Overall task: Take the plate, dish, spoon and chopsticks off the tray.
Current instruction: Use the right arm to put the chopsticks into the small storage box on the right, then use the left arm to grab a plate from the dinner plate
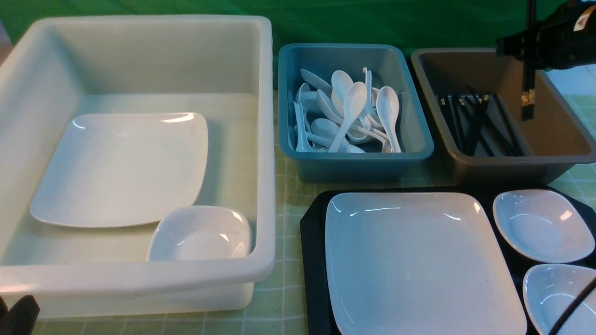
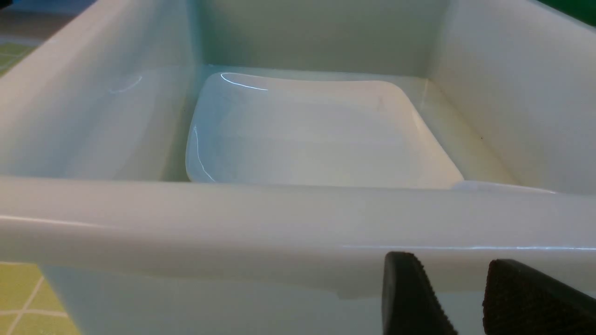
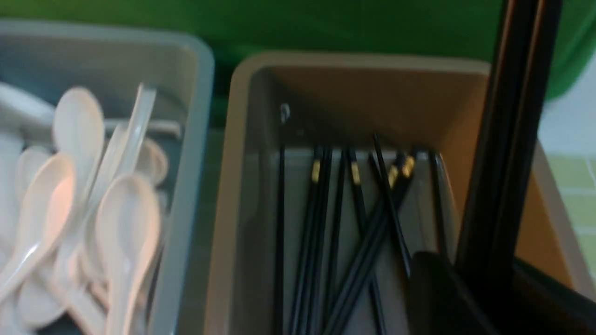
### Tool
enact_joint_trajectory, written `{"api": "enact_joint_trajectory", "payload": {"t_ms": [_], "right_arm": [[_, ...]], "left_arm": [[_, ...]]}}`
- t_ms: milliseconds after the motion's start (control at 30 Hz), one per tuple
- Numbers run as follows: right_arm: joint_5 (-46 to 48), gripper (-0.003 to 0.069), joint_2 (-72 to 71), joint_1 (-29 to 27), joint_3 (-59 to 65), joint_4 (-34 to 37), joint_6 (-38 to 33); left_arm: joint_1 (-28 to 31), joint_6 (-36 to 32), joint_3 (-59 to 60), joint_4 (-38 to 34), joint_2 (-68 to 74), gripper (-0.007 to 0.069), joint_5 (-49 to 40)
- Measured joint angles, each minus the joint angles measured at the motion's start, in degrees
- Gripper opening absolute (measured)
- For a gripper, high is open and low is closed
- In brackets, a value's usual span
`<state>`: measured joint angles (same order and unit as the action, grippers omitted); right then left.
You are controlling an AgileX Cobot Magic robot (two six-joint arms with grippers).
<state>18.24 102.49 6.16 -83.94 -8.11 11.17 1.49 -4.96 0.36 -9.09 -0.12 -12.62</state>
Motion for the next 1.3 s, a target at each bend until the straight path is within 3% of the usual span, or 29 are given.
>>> {"api": "enact_joint_trajectory", "payload": {"t_ms": [67, 233, 367, 500, 567, 700, 800, 1033, 1300], "right_arm": [[-5.43, 0.0104, 5.45, -0.09, -0.06, 0.0, 0.21], [-7.53, 0.0139, 10.84, -0.09, -0.06, 0.0, 1.3], [-6.97, 0.0269, 12.31, -0.09, -0.01, 0.0, 2.65], [-4.98, 0.0307, 10.3, -0.14, -0.06, 0.0, 2.66], [-3.07, 0.0292, 8.56, -0.2, -0.12, -0.06, 2.66], [8.19, 0.0124, 0.01, -0.2, -0.31, -0.06, 0.14], [15.42, 0.0044, -4.8, -0.2, -0.24, -0.06, -1.65], [30.45, 0.0, -22.32, -0.2, 7.34, 0.16, -3.82], [31.73, 0.0, -45.86, -0.2, 25.6, 5.78, -4.94]], "left_arm": [[0.0, 0.0, 0.0, 0.0, 0.0, 0.0224, 0.0], [0.0, 0.0, 0.0, 0.0, 0.0, 0.0224, 0.0], [0.0, 0.05, 0.0, 0.0, 0.0, 0.0224, 0.0], [0.0, 0.05, 0.0, 0.0, 0.0, 0.0224, 0.0], [0.0, 0.05, 0.0, 0.0, 0.0, 0.0224, 0.0], [0.0, 0.05, 0.0, 0.0, 0.0, 0.0224, 0.0], [0.0, 0.05, 0.0, 0.0, 0.0, 0.0224, 0.0], [0.0, 0.05, 0.0, 0.0, 0.0, 0.0224, 0.0], [0.0, -0.01, 0.0, 0.0, 0.0, 0.0224, 0.0]]}}
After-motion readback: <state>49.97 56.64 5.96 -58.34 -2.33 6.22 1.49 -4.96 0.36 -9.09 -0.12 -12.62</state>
